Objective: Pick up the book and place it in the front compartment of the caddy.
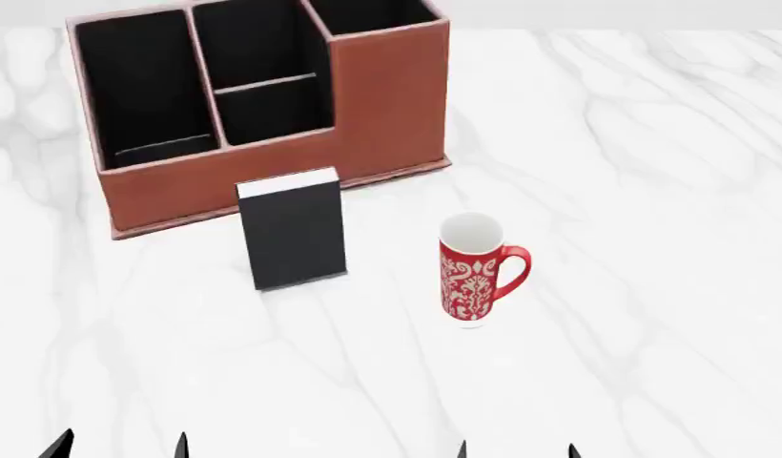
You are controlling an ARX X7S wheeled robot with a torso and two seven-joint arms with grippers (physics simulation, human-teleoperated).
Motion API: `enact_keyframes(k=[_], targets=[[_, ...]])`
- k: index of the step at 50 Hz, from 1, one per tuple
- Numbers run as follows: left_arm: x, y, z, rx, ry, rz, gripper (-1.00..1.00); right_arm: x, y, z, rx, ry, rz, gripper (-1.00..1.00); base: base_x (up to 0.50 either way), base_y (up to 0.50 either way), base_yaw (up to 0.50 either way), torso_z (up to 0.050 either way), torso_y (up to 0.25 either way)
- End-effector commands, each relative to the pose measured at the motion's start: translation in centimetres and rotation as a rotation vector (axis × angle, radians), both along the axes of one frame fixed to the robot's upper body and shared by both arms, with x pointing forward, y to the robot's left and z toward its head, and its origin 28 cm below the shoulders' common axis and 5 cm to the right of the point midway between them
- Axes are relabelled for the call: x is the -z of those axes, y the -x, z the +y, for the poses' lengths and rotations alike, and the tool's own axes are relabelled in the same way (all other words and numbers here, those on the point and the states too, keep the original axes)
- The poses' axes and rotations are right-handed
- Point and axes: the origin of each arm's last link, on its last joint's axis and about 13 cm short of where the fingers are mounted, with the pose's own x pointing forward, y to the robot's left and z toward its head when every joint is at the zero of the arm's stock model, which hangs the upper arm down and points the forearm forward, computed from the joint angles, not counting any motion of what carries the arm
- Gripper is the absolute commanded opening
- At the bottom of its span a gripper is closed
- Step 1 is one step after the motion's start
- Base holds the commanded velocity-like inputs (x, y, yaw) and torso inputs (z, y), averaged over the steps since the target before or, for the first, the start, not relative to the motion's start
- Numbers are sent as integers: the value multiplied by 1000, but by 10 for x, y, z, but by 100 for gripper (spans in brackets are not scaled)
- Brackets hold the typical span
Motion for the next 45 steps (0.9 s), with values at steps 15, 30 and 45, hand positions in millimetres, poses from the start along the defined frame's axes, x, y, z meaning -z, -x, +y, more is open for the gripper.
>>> enact_keyframes(k=[15,30,45], targets=[[1,0,-1,0,-30,4,100,1,-1,-2,44,-3,8,100,0,0,0,0,0],[0,0,0,-5,-19,1,100,0,0,-1,32,10,11,100,0,0,0,0,0],[-7,-4,3,2,-21,33,100,-19,-4,-4,22,-103,18,100,0,0,0,0,0]])
